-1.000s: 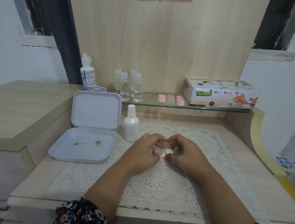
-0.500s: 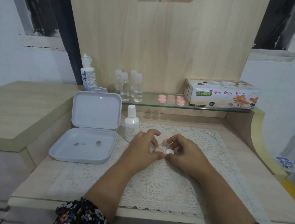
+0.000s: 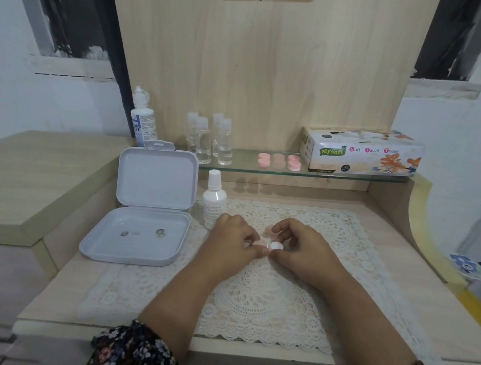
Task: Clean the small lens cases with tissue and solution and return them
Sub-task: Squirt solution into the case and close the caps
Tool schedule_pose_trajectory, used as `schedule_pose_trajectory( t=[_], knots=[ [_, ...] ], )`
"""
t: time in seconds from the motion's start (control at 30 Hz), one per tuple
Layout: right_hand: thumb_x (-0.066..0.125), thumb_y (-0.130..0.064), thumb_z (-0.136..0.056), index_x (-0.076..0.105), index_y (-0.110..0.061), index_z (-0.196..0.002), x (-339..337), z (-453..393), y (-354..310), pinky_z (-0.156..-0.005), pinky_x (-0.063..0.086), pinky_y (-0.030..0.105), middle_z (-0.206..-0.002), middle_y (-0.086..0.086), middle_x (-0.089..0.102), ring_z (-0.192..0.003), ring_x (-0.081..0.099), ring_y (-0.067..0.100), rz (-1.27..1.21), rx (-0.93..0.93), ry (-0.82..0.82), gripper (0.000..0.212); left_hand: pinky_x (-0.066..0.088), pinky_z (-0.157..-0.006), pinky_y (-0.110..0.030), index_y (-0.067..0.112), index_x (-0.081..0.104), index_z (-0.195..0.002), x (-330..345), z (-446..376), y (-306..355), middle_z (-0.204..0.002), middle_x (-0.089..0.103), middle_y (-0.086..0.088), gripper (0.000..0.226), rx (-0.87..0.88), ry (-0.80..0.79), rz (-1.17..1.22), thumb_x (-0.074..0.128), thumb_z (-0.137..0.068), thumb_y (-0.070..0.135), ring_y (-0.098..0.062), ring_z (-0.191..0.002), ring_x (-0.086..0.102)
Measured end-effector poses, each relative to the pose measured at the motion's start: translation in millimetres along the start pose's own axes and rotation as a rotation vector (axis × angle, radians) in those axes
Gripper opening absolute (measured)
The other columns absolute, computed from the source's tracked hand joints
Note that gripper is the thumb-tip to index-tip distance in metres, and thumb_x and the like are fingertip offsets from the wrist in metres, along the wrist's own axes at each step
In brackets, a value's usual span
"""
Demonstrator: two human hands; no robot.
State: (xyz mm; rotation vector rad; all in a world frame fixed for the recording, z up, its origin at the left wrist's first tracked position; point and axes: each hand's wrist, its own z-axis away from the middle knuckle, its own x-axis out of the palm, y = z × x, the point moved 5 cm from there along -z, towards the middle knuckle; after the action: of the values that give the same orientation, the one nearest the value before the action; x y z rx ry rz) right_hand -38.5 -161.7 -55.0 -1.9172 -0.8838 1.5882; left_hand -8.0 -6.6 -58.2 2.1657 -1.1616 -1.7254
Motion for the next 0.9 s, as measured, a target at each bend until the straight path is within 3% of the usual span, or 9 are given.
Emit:
schedule_pose_trajectory(
  t=[0.13,0.23,0.3,0.4,0.7,0.9],
  knots=[
    [0.072,-0.018,-0.077,0.060,-0.034,-0.100,0.1,-0.1,0.3,-0.072,0.048,0.025,-0.088,-0.016,0.063,-0.078,0.056,0.004,-0.009,0.003,0.003,0.030,0.032,-0.101,-0.031,0.024,0.068,-0.115,1.8,0.7,1.7,-0.103,0.052,0.009,0.029,0.056,-0.029,0.029,0.066,-0.087,0.029,-0.011,-0.108,0.034],
    [0.073,-0.019,-0.077,0.060,-0.034,-0.100,0.2,-0.8,0.9,-0.070,0.049,0.026,-0.087,-0.015,0.064,-0.076,0.056,0.003,-0.011,0.005,0.003,0.031,0.032,-0.096,-0.027,0.031,0.063,-0.120,0.0,2.5,3.1,-0.102,0.051,0.012,0.038,0.070,0.009,0.020,0.068,-0.083,0.037,-0.009,-0.108,0.034],
    [0.074,-0.020,-0.076,0.060,-0.035,-0.099,0.3,-1.0,0.8,-0.070,0.050,0.027,-0.086,-0.015,0.064,-0.075,0.057,0.004,-0.017,0.009,0.003,0.031,0.035,-0.091,-0.027,0.028,0.063,-0.111,-1.7,2.7,1.7,-0.098,0.050,0.014,0.041,0.027,0.038,-0.016,0.071,-0.076,0.047,-0.008,-0.105,0.035],
    [0.073,-0.019,-0.076,0.060,-0.036,-0.097,0.0,-0.1,0.3,-0.073,0.052,0.031,-0.086,-0.013,0.064,-0.078,0.059,0.006,-0.038,0.012,0.011,0.030,0.036,-0.090,-0.028,0.023,0.069,-0.099,-1.9,0.9,1.4,-0.092,0.050,0.014,0.032,0.018,0.040,-0.028,0.073,-0.076,0.045,-0.009,-0.101,0.036],
    [0.077,-0.016,-0.077,0.062,-0.036,-0.092,2.0,0.2,5.5,-0.082,0.054,0.037,-0.088,-0.008,0.066,-0.085,0.062,0.014,-0.163,0.032,0.010,0.029,0.032,-0.098,-0.031,0.021,0.070,-0.104,3.3,-3.5,2.4,-0.093,0.047,0.014,0.024,0.085,-0.046,-0.010,0.067,-0.084,0.033,-0.009,-0.102,0.033],
    [0.072,-0.013,-0.080,0.060,-0.037,-0.090,1.0,0.3,2.6,-0.072,0.050,0.023,-0.092,-0.008,0.063,-0.082,0.059,0.013,-0.106,0.004,0.002,0.028,0.034,-0.096,-0.030,0.025,0.069,-0.101,1.6,1.0,1.6,-0.095,0.052,0.015,0.026,0.065,0.006,-0.013,0.068,-0.081,0.041,-0.007,-0.103,0.035]
  ],
)
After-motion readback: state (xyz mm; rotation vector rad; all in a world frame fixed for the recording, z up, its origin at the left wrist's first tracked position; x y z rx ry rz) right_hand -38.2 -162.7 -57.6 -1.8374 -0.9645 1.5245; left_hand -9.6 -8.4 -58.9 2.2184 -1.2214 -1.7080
